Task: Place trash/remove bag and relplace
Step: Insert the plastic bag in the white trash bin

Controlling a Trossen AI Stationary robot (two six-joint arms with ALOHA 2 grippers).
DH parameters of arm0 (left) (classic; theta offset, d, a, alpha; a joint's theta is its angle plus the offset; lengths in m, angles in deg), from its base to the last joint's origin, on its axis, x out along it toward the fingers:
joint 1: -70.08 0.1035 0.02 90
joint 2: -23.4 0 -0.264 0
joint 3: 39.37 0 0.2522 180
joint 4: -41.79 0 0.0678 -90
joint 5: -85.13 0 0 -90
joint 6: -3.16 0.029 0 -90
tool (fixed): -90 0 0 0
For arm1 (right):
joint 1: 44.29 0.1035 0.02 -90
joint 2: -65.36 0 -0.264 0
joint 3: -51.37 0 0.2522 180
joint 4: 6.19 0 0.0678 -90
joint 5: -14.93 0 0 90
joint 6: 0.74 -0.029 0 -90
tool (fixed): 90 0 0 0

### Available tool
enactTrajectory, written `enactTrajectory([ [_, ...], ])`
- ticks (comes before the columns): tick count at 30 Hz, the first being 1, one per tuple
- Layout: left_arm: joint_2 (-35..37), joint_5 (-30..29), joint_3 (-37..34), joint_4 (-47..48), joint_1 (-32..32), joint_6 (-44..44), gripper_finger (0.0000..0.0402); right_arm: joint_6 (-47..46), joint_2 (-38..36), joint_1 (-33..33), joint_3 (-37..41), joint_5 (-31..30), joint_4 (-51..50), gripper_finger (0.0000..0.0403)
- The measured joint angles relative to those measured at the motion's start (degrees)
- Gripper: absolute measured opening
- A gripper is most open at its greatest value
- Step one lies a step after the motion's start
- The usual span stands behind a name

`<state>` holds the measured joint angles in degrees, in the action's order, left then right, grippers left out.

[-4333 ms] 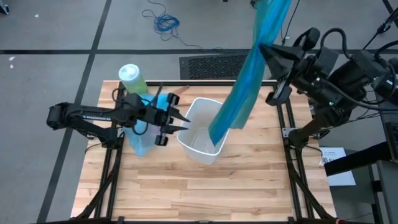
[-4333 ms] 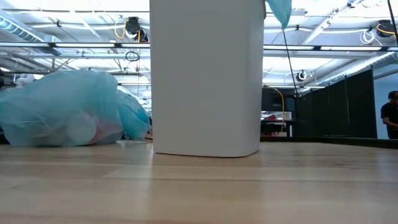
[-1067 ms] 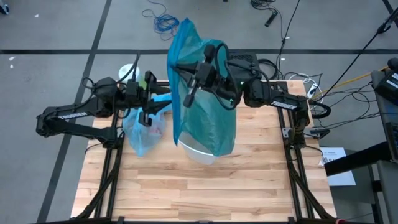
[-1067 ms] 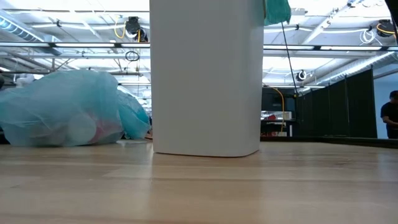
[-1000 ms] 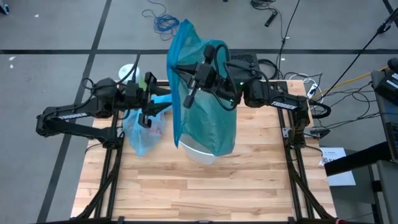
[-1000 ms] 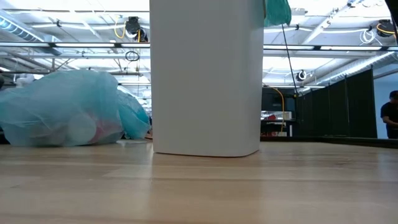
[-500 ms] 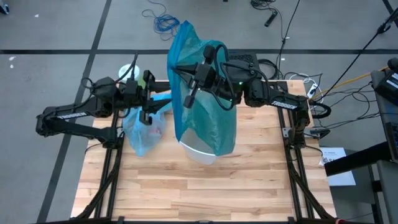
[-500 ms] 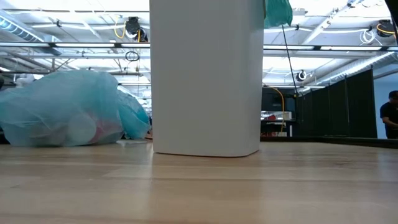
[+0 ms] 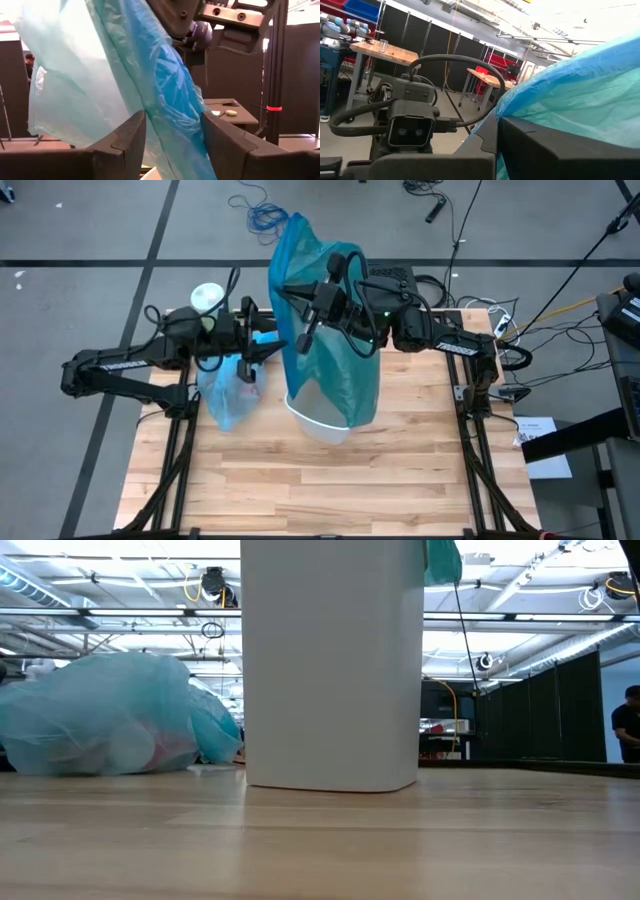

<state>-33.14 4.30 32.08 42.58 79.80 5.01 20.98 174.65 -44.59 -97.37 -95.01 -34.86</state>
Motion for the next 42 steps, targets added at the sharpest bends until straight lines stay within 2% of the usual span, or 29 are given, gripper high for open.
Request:
enactTrajectory([
  [3,0.13,-0.03,0.00,0.06,0.00,0.03,0.0148,-0.01,0.00,0.31,0.00,0.04,-0.02,0.0000],
  [8,0.20,1.28,0.00,0.02,0.00,3.34,0.0038,0.01,0.00,1.09,0.00,0.36,-0.02,0.0000],
  [10,0.20,3.20,0.18,0.18,0.00,4.40,0.0011,0.07,0.00,1.55,0.00,0.37,-0.02,0.0000],
  [17,1.96,7.15,4.53,2.35,-1.65,4.59,0.0002,3.10,-0.75,4.96,-0.02,0.07,-1.02,0.0000],
  [23,2.84,8.50,8.61,6.37,-3.92,4.59,0.0001,7.85,-2.12,8.65,-0.07,-8.71,0.04,0.0006],
  [26,2.82,8.54,9.85,7.91,-4.67,4.60,0.0001,9.67,-3.12,9.37,-0.07,-12.69,0.17,0.0030],
  [30,2.84,8.42,10.34,7.86,-4.87,4.96,0.0001,10.51,-4.67,9.57,-0.07,-16.23,-1.19,0.0083],
  [37,2.82,4.05,10.34,8.81,-4.87,6.77,0.0000,7.45,-8.06,11.00,-0.07,-16.52,-8.91,0.0176],
  [42,2.80,2.36,10.34,9.42,-4.87,7.84,0.0000,10.53,-9.68,14.60,-0.07,-19.93,-10.65,0.0197],
])
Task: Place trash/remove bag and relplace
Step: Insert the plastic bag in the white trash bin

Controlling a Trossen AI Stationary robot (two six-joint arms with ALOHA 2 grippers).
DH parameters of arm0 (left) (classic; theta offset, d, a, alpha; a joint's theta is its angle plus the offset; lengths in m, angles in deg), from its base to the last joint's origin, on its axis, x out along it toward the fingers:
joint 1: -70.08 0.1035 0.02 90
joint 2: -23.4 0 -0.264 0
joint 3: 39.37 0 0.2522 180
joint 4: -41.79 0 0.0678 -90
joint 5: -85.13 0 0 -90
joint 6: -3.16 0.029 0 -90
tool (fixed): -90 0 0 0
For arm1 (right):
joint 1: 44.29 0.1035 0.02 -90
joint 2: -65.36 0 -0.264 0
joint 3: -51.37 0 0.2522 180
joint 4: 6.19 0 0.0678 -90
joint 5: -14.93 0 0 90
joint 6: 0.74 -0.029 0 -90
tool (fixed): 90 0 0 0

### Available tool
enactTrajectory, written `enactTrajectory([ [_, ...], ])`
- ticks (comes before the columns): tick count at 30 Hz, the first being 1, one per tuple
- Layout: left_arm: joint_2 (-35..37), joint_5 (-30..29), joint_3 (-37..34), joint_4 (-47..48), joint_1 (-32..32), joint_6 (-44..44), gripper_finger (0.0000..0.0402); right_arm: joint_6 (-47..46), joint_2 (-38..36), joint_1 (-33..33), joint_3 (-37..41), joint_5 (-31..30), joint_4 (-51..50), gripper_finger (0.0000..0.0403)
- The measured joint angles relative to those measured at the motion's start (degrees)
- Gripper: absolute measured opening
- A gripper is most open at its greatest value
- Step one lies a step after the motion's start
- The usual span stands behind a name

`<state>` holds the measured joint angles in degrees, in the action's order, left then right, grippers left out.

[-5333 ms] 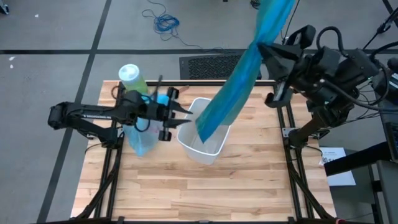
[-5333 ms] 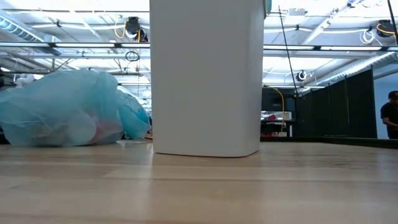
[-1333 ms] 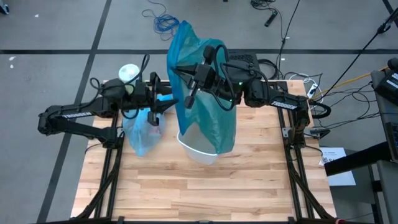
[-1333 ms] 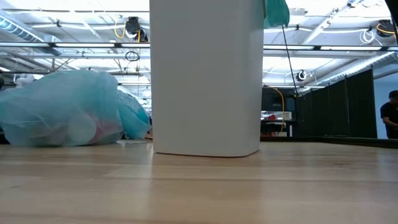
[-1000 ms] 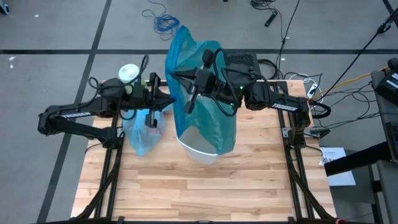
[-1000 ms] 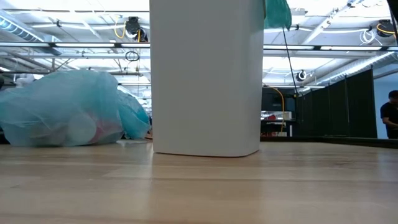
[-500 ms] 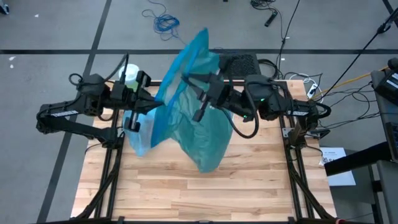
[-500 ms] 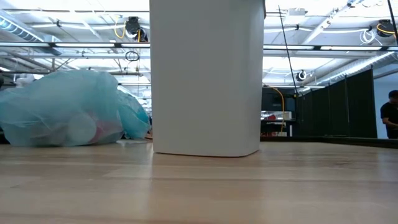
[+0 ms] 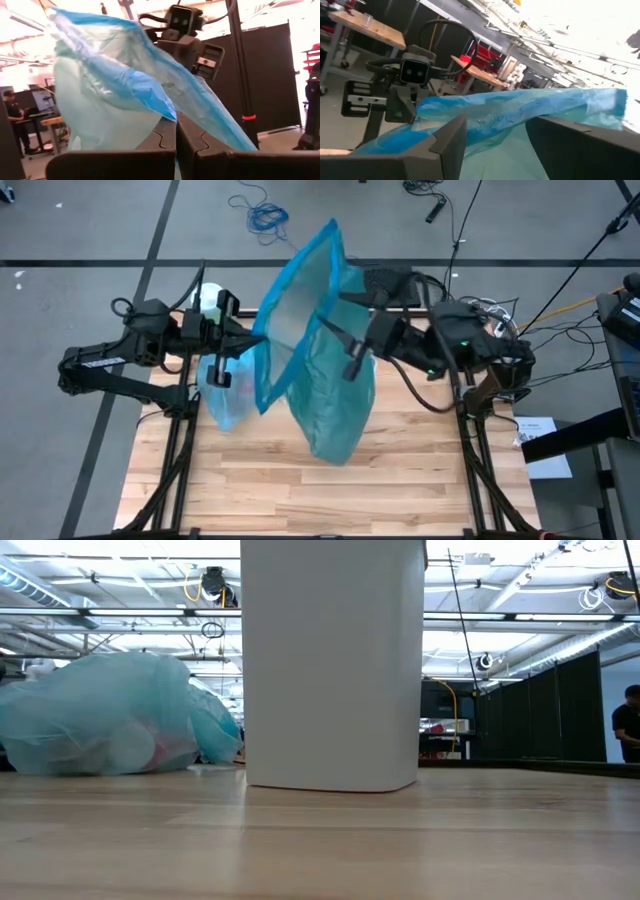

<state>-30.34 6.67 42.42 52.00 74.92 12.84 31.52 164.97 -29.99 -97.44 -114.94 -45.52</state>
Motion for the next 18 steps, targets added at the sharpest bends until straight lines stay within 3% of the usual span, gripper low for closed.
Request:
enactTrajectory([
  [9,0.02,-3.19,0.00,-0.24,0.00,0.64,0.0000,2.99,-1.38,4.05,0.00,-10.66,-0.18,0.0199],
  [18,0.02,-6.06,0.00,-0.37,0.00,1.80,0.0000,6.18,-0.86,3.81,0.04,-10.77,3.17,0.0204],
])
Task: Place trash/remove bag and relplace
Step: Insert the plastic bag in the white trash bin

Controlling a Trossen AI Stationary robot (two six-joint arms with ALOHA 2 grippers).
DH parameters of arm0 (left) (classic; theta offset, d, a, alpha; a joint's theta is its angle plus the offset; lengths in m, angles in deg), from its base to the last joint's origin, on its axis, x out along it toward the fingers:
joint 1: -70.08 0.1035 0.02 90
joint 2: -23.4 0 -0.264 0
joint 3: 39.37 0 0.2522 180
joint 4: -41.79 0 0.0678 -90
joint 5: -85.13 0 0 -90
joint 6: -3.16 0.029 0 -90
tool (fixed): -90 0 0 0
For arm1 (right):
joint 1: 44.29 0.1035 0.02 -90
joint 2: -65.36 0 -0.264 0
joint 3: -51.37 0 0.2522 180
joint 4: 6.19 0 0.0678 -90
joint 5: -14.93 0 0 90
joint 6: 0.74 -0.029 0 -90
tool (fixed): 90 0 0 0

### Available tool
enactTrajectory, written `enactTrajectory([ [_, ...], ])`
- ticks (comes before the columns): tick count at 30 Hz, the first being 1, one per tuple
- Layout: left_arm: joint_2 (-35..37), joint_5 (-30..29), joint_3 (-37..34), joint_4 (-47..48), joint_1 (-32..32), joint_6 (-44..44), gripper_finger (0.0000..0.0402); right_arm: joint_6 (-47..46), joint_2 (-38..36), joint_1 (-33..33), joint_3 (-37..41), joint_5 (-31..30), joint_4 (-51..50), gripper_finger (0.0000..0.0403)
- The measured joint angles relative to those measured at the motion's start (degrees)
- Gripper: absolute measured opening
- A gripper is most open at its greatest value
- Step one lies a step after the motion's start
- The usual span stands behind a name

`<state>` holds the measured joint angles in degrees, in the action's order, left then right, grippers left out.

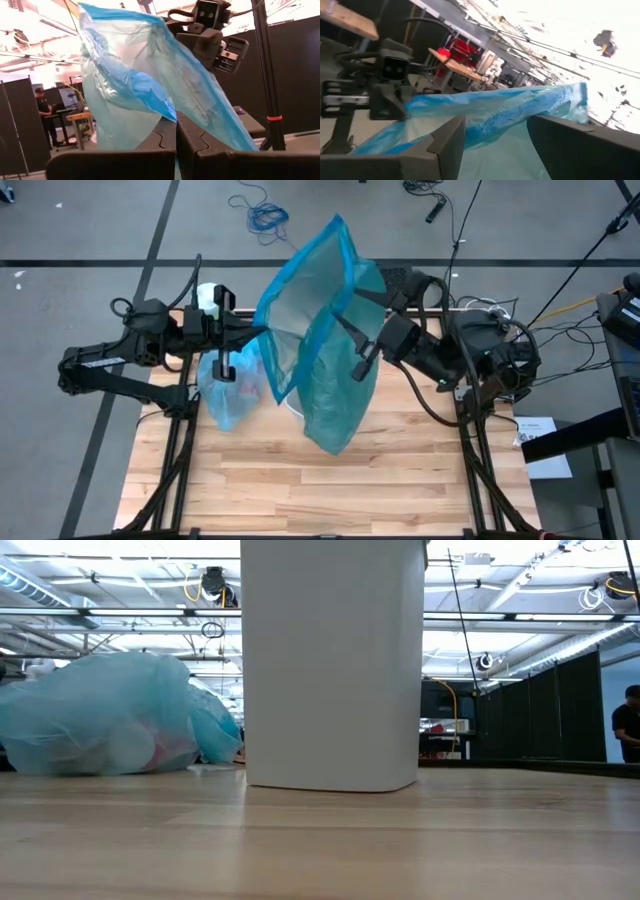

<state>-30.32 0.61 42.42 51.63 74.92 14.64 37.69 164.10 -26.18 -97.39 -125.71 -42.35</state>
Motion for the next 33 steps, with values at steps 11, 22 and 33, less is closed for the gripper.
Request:
enactTrajectory([
  [11,0.00,-0.22,0.00,0.17,0.00,0.00,0.0000,-5.72,0.14,-1.07,0.02,-17.74,-3.73,0.0287],
  [22,0.00,-1.68,-0.04,0.26,0.02,1.07,0.0000,-24.67,0.14,7.50,0.02,-26.13,-24.61,0.0233],
  [33,0.00,-1.64,-0.04,0.35,0.00,1.03,0.0000,-61.50,8.03,8.75,1.80,6.99,-55.87,0.0013],
])
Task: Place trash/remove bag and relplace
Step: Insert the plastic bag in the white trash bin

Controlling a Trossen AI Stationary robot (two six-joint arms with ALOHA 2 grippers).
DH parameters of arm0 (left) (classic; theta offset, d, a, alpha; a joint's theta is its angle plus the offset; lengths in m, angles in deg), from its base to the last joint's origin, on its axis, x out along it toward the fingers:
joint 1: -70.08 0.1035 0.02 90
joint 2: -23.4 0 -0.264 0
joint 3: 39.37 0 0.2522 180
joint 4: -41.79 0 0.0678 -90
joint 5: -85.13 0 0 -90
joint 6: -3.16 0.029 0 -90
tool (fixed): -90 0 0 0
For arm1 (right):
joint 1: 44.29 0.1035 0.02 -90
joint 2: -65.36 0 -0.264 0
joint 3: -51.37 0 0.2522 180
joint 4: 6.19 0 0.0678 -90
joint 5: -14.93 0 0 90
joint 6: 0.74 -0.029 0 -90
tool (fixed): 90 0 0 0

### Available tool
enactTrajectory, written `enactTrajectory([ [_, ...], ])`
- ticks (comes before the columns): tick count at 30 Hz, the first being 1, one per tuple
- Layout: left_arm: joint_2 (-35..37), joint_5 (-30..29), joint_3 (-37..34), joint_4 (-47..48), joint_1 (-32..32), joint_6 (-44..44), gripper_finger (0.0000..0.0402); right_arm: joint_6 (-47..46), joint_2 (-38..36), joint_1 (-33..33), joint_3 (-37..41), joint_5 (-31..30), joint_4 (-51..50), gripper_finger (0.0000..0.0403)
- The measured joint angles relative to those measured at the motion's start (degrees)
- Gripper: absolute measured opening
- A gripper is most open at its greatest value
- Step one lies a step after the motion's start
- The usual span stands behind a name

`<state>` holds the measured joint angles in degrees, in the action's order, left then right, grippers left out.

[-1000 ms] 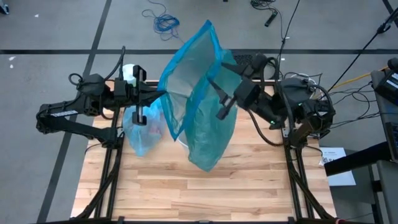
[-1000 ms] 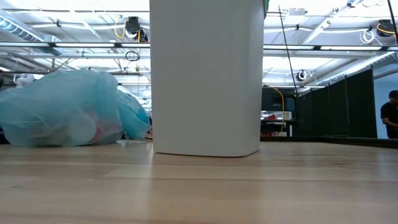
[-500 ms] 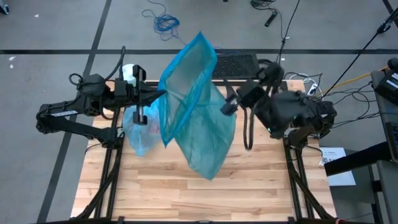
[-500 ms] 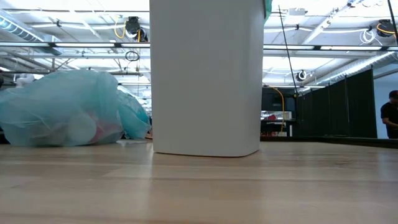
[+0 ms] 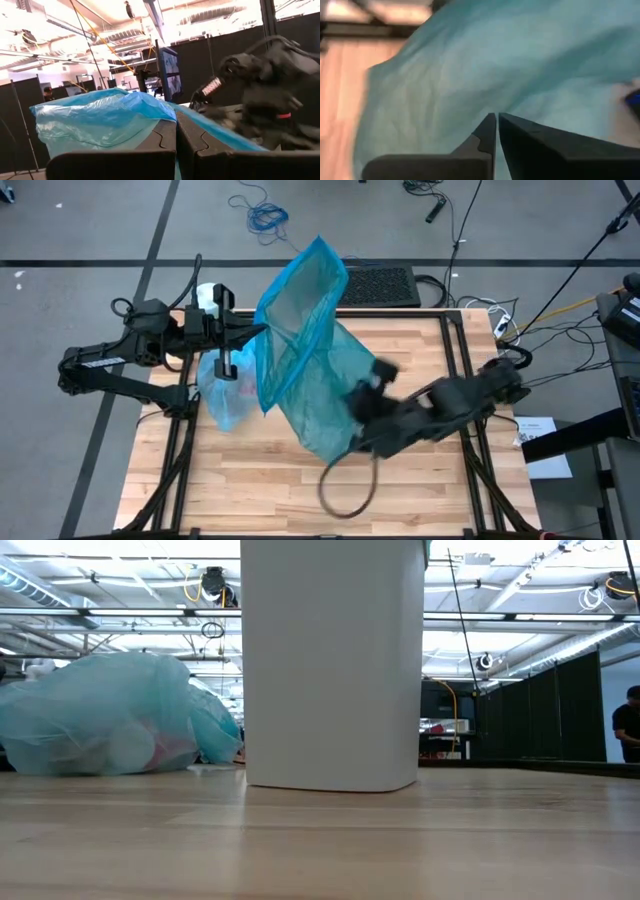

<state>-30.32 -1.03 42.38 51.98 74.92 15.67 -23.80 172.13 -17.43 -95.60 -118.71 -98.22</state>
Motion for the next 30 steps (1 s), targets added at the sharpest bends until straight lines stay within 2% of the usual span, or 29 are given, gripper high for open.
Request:
enactTrajectory([
  [2,0.00,0.02,-0.02,-0.04,0.00,-0.02,0.0000,0.26,2.36,-1.48,0.67,3.38,0.64,0.0008],
  [7,0.00,0.32,-0.02,-0.22,0.01,-0.15,0.0000,2.44,7.45,-7.51,1.25,3.29,-0.97,0.0001],
  [13,0.00,2.06,-0.02,-0.20,0.00,-0.20,0.0000,5.62,7.65,-15.23,1.09,3.90,-0.94,0.0000],
  [18,0.00,2.14,-0.02,-0.17,0.00,-0.22,0.0000,5.72,9.00,-20.04,1.02,13.66,-1.75,0.0000],
  [25,0.00,2.14,-0.02,-0.15,0.00,-0.40,0.0000,5.57,13.41,-19.47,1.11,23.61,-3.93,0.0000],
  [30,0.00,3.31,-0.02,0.04,0.00,-1.70,0.0000,4.85,13.24,-17.35,1.15,23.61,-3.84,0.0000],
])
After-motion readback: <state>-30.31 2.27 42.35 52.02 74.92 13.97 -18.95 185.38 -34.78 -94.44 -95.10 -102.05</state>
